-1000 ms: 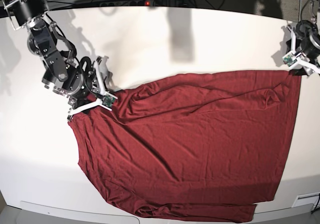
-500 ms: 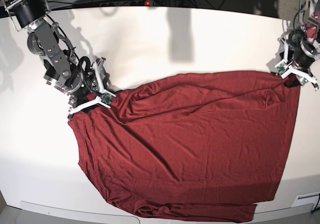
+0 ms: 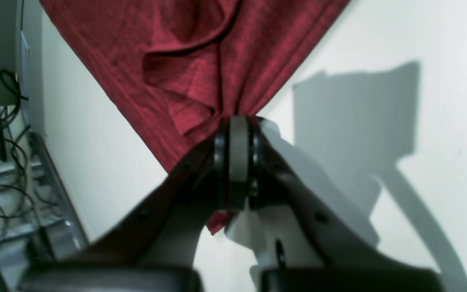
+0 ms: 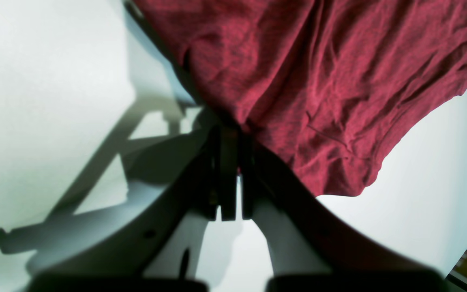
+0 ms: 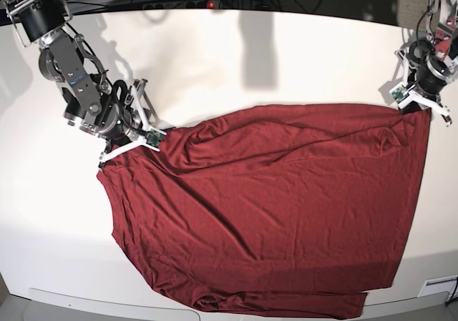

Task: Fold the T-shirt properly
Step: 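Drag the lifted shirt edge with both grippers to straighten it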

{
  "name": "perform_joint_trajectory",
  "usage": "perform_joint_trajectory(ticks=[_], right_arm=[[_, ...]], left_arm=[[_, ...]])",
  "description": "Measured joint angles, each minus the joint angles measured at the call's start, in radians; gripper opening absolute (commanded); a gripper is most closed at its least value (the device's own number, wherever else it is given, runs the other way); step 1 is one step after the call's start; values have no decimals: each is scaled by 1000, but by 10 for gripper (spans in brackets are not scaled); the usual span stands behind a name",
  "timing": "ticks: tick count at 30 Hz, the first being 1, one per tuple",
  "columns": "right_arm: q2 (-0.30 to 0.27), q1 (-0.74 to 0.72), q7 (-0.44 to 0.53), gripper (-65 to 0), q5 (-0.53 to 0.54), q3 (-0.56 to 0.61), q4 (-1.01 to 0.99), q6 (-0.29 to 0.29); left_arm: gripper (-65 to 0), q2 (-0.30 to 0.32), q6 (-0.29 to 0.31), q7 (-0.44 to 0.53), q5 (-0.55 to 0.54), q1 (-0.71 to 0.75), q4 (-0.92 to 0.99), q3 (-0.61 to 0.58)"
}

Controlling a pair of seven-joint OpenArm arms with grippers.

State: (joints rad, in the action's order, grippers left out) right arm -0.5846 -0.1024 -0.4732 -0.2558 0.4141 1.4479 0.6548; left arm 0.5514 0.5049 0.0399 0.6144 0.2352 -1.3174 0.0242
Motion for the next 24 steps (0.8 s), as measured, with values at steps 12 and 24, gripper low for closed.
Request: perform_joint_trajectory(ticks=[12, 24], right_arm=[[-169, 38, -164, -650, 297, -51, 163, 7], [-188, 94, -108, -650, 389, -256, 211, 16]], left_arm=[[-650, 195, 21, -107, -435, 172, -198, -11], [-650, 236, -114, -132, -534, 85, -272, -10]])
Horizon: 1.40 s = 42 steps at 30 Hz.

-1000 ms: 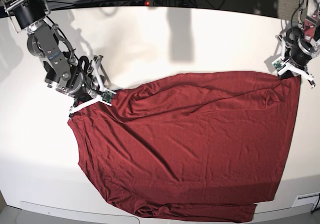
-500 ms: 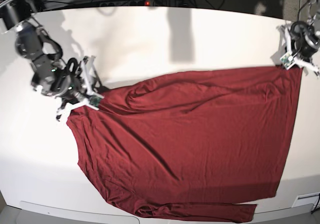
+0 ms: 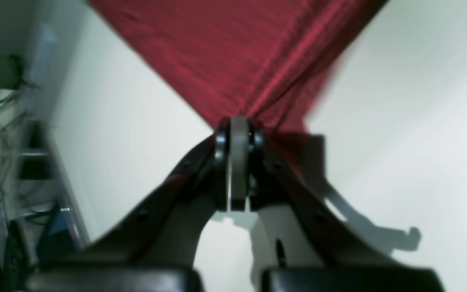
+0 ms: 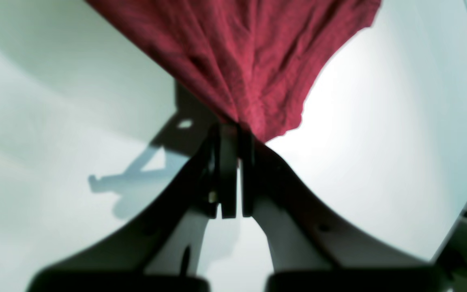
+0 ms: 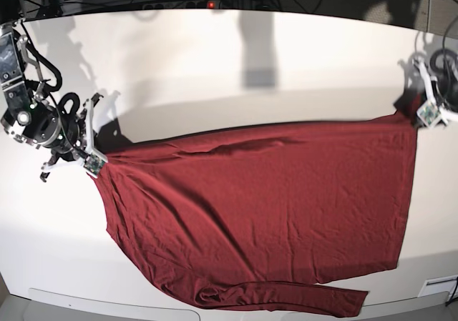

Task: Fold the T-shirt properly
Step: 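Drag the lifted shirt edge with both grippers to straighten it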

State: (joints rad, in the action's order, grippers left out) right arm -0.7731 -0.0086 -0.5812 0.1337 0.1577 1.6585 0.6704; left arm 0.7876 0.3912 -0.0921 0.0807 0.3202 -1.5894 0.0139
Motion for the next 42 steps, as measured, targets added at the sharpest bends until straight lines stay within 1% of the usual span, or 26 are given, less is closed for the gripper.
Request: perform_joint_trajectory(ticks=[3, 6, 8, 11, 13, 15, 17, 20, 23, 25, 26, 28, 29, 30, 31, 34, 38, 42], right_arm=[[26, -41, 35, -650, -23, 11, -69, 3], [48, -106, 58, -650, -24, 28, -153, 3], [70, -153, 57, -650, -28, 39, -200, -2], [103, -216, 60, -650, -26, 64, -243, 5], [123, -252, 61, -650, -26, 93, -273, 8], [145, -285, 55, -650, -27, 121, -311, 8], [164, -314, 42, -650, -32, 144, -347, 8], [183, -341, 42, -650, -56, 158, -380, 8], [180, -348, 42, -650, -56, 158, -386, 8], [180, -349, 37, -650, -56, 158, -387, 8], [180, -349, 37, -650, -56, 158, -387, 8], [180, -348, 29, -650, -56, 158, -387, 8], [180, -349, 27, -650, -56, 158, -387, 8], [180, -349, 27, -650, -56, 158, -387, 8], [181, -349, 27, -650, -56, 158, -387, 8], [179, -348, 23, -650, -56, 158, -387, 8], [180, -349, 18, -650, -56, 158, -387, 8], [180, -349, 16, -650, -57, 158, -387, 8]], left_arm=[[-650, -3, 5, 2, -2, -24, 28, 0], [-650, -10, 4, 13, 3, -53, 79, 0], [-650, -24, -1, 42, 1, -85, 125, 1], [-650, -62, 5, 66, 2, -148, 198, 0], [-650, -85, 5, 66, 6, -197, 243, 0], [-650, -101, 5, 68, 32, -247, 280, 0], [-650, -109, 3, 66, 53, -280, 312, 0], [-650, -109, 5, 63, 53, -284, 328, 0], [-650, -111, 88, 64, 53, -282, 328, 0], [-650, -112, 130, 62, 51, -283, 327, 0], [-622, -112, 161, 48, 42, -282, 324, 0], [-520, -112, 246, 5, 42, -282, 314, 0], [-482, -112, 298, 0, 47, -282, 306, 0], [-455, -112, 324, -14, 41, -281, 294, 0], [-444, -113, 322, -16, 30, -279, 282, 0], [-444, -111, 314, -12, -28, -270, 222, 0], [-444, -110, 316, 15, -37, -233, 144, 0], [-444, -117, 316, 32, -14, -222, 140, 0]])
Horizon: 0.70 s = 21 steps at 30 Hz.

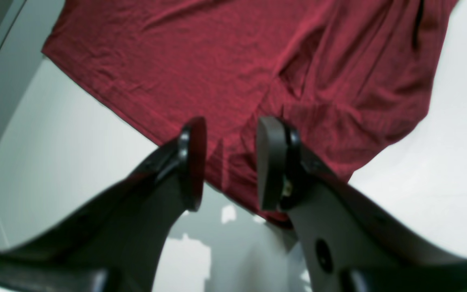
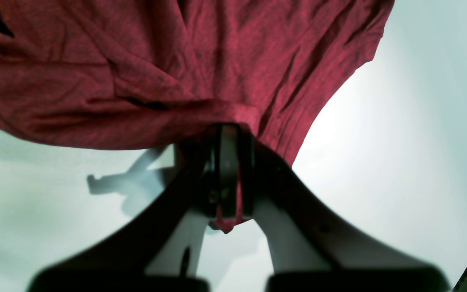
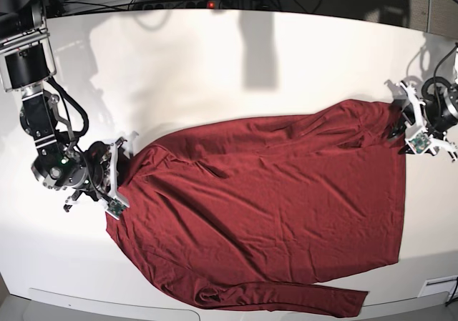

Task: Fold the T-shirt properly
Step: 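Drag the lifted shirt edge with both grippers to straighten it, then lift the shirt with both grippers and shake it out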

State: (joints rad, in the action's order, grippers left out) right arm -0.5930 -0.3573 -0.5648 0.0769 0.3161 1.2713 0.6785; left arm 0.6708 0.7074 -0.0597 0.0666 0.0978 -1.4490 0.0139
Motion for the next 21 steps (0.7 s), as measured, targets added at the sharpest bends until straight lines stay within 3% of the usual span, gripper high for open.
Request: perform_joint_trajectory(ticks=[6, 11, 21], right_arm=[[0, 0, 2, -650, -22, 0, 0, 0], [0, 0, 2, -650, -21, 0, 0, 0], [0, 0, 3, -650, -21, 0, 0, 0]], left_arm=[[-445, -43, -1, 38, 3, 4, 0, -1], [-445, -96, 0, 34, 121, 0, 0, -16], [-445, -98, 0, 86, 126, -7, 68, -16]])
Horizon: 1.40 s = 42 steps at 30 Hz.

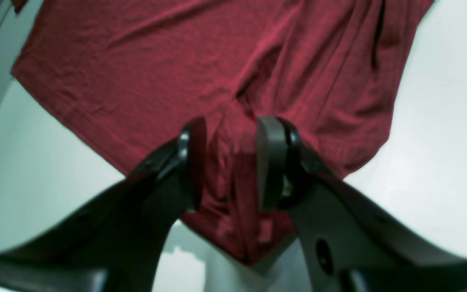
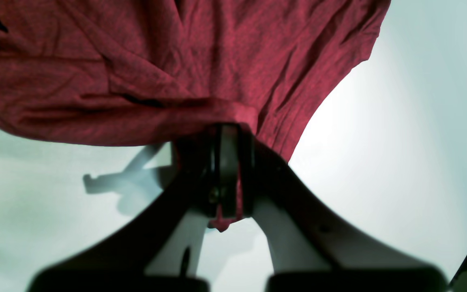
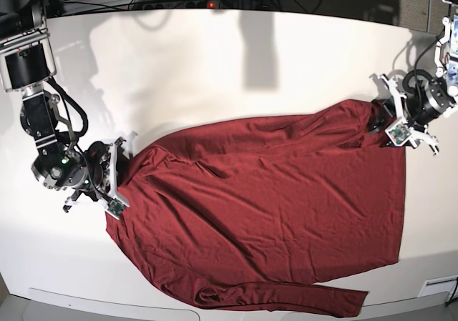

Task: Fold the T-shirt properly
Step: 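Lift the shirt with both grippers and shake it out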

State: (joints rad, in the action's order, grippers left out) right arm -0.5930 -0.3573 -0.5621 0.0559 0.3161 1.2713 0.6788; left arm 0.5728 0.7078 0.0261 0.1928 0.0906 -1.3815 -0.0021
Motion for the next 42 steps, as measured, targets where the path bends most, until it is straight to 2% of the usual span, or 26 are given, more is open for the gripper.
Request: perform_joint_trajectory(ticks=[8, 12, 18, 21, 23, 29, 30, 32, 33, 35, 38, 42], right_arm=[[0, 0, 0, -650, -1, 0, 0, 0], [0, -8, -3, -650, -1, 0, 0, 0], [0, -25, -3, -650, -1, 0, 0, 0], [0, -25, -3, -650, 0, 0, 0, 0], [0, -26, -3, -650, 0, 0, 0, 0], [0, -27, -6, -650, -1, 0, 0, 0], [0, -27, -9, -650, 0, 0, 0, 0], [0, -27, -12, -650, -1, 0, 0, 0], [0, -27, -13, -650, -1, 0, 0, 0], [0, -27, -14, -650, -1, 0, 0, 0], [0, -27, -15, -650, -1, 0, 0, 0], [0, -27, -15, -650, 0, 0, 0, 0]], left_arm=[[-448, 0, -1, 28, 9, -35, 76, 0], [-504, 0, -1, 27, 9, -27, 76, 0], [-509, 0, -1, 27, 9, -27, 76, 0], [-509, 1, -2, 15, 9, -27, 76, -25], [-509, 1, -2, -26, 6, -27, 76, -61], [-512, 1, -1, -26, -3, -30, 76, -111], [-532, 4, -1, -26, -3, -29, 76, -111], [-630, 11, -1, -31, -2, -29, 76, -111], [-650, 16, -1, -32, -1, -29, 76, -111], [-650, 29, 0, -33, -4, -29, 76, -111], [-650, 68, 0, -33, -95, -27, 76, -112], [-650, 155, 0, -36, -294, -27, 76, -110]])
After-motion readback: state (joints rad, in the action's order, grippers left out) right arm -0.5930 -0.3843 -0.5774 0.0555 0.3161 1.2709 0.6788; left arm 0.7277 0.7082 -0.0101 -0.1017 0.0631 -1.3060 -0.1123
